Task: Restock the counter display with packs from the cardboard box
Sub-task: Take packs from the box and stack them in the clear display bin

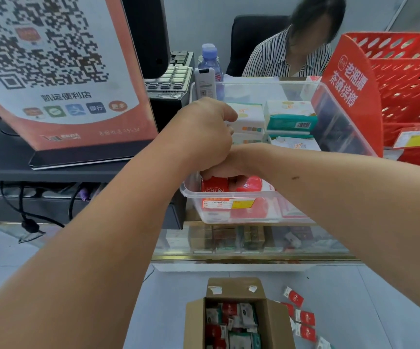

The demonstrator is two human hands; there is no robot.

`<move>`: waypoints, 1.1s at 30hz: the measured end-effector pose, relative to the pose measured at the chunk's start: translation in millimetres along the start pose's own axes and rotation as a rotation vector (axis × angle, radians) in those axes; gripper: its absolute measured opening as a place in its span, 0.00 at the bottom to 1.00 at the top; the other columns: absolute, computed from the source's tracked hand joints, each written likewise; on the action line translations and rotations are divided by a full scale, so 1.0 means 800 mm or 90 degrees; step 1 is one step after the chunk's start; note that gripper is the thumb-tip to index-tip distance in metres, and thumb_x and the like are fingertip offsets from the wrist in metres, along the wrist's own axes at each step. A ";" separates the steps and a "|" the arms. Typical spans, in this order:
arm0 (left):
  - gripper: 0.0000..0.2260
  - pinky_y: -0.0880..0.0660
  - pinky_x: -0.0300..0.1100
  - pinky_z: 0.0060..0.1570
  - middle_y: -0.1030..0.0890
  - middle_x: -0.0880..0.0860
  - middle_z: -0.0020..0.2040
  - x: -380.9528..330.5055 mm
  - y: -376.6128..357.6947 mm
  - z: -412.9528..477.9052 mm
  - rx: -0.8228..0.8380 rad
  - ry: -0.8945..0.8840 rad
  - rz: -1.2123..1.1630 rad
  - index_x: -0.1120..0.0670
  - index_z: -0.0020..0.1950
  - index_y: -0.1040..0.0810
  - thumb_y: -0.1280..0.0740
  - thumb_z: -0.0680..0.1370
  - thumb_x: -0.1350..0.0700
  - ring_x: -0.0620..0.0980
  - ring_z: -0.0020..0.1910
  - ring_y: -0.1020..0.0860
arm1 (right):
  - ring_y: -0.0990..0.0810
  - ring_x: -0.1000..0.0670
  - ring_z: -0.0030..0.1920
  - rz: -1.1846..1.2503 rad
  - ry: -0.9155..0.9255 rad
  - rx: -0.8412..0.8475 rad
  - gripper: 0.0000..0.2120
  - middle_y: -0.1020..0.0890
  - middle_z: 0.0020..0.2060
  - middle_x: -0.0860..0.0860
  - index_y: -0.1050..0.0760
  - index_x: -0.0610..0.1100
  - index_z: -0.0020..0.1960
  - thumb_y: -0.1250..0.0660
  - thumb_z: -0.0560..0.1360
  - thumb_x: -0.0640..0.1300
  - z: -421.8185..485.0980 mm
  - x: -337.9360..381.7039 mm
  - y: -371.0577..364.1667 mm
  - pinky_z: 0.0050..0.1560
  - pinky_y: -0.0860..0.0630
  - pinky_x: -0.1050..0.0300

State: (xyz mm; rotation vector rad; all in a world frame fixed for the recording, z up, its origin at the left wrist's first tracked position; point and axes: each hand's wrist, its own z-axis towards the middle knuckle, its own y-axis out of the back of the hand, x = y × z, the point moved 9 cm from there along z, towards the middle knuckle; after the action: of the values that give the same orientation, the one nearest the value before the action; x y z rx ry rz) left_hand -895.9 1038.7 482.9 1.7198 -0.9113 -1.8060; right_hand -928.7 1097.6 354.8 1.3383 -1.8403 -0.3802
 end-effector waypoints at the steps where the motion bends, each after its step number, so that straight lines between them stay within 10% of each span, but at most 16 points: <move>1: 0.16 0.22 0.49 0.57 0.21 0.53 0.60 0.001 -0.001 0.000 0.002 0.001 0.008 0.46 0.67 0.24 0.38 0.80 0.58 0.52 0.59 0.21 | 0.21 0.48 0.35 0.004 -0.002 0.009 0.07 0.21 0.42 0.44 0.30 0.44 0.51 0.36 0.78 0.48 0.001 -0.003 -0.001 0.34 0.23 0.59; 7: 0.16 0.22 0.49 0.57 0.19 0.54 0.58 0.003 0.002 -0.009 0.003 0.015 0.008 0.45 0.67 0.24 0.39 0.80 0.57 0.54 0.56 0.21 | 0.22 0.50 0.26 -0.044 0.111 -0.044 0.05 0.21 0.35 0.45 0.30 0.47 0.46 0.34 0.78 0.41 -0.019 0.013 0.024 0.31 0.21 0.56; 14: 0.16 0.21 0.51 0.55 0.20 0.52 0.59 -0.004 0.006 -0.040 0.018 -0.012 -0.017 0.46 0.66 0.23 0.34 0.79 0.58 0.53 0.57 0.21 | 0.17 0.52 0.47 -0.085 0.149 -0.263 0.20 0.20 0.60 0.53 0.29 0.52 0.71 0.36 0.79 0.48 -0.140 -0.021 0.063 0.53 0.20 0.54; 20: 0.13 0.20 0.48 0.52 0.17 0.49 0.54 -0.010 0.000 -0.116 0.034 -0.056 -0.006 0.46 0.61 0.20 0.31 0.77 0.51 0.50 0.50 0.18 | 0.21 0.61 0.50 0.063 0.235 -0.494 0.15 0.19 0.52 0.59 0.22 0.52 0.65 0.33 0.78 0.48 -0.276 -0.056 0.031 0.59 0.26 0.63; 33: 0.14 0.30 0.41 0.49 0.20 0.48 0.58 0.107 -0.232 -0.214 0.160 0.059 0.165 0.47 0.64 0.22 0.32 0.78 0.52 0.51 0.52 0.24 | 0.24 0.59 0.55 0.067 0.150 -0.240 0.17 0.20 0.60 0.56 0.25 0.53 0.68 0.36 0.80 0.49 -0.167 -0.239 -0.227 0.57 0.30 0.63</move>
State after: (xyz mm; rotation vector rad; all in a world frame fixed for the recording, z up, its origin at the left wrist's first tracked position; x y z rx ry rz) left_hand -715.8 1075.3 290.2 1.7227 -1.3000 -1.4827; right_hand -689.2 1225.7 237.8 0.9809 -1.5446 -0.4662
